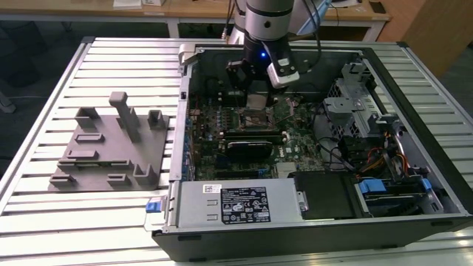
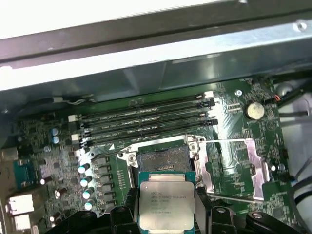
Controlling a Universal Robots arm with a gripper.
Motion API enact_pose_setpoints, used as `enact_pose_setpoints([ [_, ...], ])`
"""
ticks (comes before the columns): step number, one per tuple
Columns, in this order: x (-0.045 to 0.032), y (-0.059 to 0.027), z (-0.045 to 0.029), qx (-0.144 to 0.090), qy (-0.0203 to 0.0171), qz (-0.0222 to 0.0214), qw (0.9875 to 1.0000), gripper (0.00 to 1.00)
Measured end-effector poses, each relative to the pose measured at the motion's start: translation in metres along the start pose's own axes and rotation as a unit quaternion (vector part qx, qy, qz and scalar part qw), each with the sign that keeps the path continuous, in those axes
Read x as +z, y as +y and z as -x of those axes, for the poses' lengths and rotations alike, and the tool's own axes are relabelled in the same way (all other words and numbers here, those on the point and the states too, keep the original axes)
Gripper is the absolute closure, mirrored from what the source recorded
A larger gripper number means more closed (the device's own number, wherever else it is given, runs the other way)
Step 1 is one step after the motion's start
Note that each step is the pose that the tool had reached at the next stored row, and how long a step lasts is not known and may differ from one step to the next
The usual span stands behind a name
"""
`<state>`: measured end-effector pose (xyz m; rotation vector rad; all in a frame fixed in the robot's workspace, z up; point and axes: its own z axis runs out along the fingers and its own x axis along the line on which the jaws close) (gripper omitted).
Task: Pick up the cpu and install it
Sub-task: 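Place the cpu into insertion slot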
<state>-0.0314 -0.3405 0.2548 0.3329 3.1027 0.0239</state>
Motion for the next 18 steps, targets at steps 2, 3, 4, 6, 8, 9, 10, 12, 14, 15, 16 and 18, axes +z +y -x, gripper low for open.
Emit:
enact_pose_setpoints([
  [2,0.0,0.0,0.0,0.013,-0.0002,-0.0002,0.9999,0.46],
  [3,0.0,0.0,0.0,0.019,-0.0004,-0.0004,0.9998,0.46],
  [4,0.0,0.0,0.0,0.025,-0.0005,-0.0005,0.9997,0.46],
  [6,0.0001,0.0,0.0,0.036,-0.0007,-0.0008,0.9994,0.46],
  [8,0.0001,0.0,0.0,0.046,-0.0009,-0.0011,0.9989,0.46],
  [9,0.0001,0.0,0.0,0.052,-0.001,-0.0012,0.9986,0.46],
  [10,0.0001,0.0,0.0,0.059,-0.0011,-0.0014,0.9982,0.46],
  [12,0.0002,0.0,0.0,0.072,-0.0014,-0.0017,0.9974,0.46],
  [14,0.0002,0.0,0.0,0.085,-0.0016,-0.002,0.9963,0.46],
  [15,0.0003,0.0,0.0,0.092,-0.0017,-0.0021,0.9957,0.46],
  [16,0.0003,0.0,0.0,0.099,-0.0018,-0.0023,0.9951,0.46],
  [18,0.0004,0.0,0.0,0.115,-0.0021,-0.0026,0.9934,0.46],
])
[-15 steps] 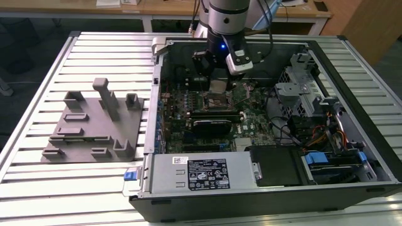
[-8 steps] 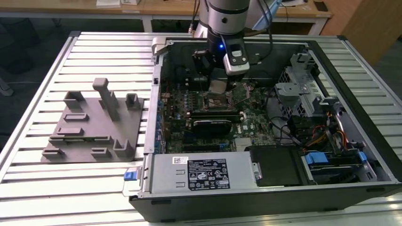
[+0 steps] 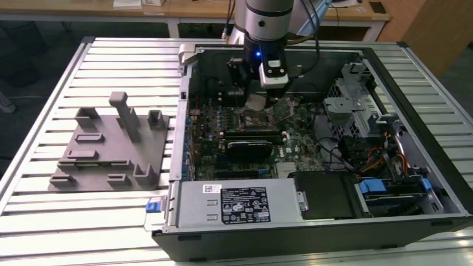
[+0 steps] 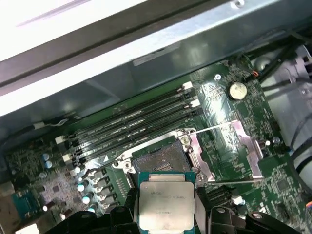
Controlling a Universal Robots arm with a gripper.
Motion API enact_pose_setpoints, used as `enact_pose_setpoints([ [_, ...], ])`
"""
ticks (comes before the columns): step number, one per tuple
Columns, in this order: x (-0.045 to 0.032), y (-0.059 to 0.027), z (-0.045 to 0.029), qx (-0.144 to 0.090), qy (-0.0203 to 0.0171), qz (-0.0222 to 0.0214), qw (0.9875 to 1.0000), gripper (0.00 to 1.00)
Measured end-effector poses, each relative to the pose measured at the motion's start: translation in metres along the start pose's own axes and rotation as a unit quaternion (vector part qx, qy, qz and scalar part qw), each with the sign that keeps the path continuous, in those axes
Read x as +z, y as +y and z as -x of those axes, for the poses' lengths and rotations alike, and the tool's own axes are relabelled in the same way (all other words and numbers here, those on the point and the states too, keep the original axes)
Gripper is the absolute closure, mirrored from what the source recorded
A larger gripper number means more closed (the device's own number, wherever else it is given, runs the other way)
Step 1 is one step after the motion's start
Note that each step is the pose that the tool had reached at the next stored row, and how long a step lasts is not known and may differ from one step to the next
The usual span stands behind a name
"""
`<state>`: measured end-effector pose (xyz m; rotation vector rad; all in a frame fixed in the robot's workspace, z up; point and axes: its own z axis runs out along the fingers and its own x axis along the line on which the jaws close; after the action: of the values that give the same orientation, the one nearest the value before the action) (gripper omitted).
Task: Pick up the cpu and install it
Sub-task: 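Place the cpu into insertion slot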
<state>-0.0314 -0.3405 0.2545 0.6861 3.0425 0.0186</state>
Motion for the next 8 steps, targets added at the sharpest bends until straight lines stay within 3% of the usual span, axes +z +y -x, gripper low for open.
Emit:
enact_pose_setpoints([
  [4,0.0004,0.0,0.0,0.032,-0.0005,-0.0005,0.9995,0.46],
  [8,0.0011,0.0,0.0,0.066,-0.0011,-0.0012,0.9978,0.46],
])
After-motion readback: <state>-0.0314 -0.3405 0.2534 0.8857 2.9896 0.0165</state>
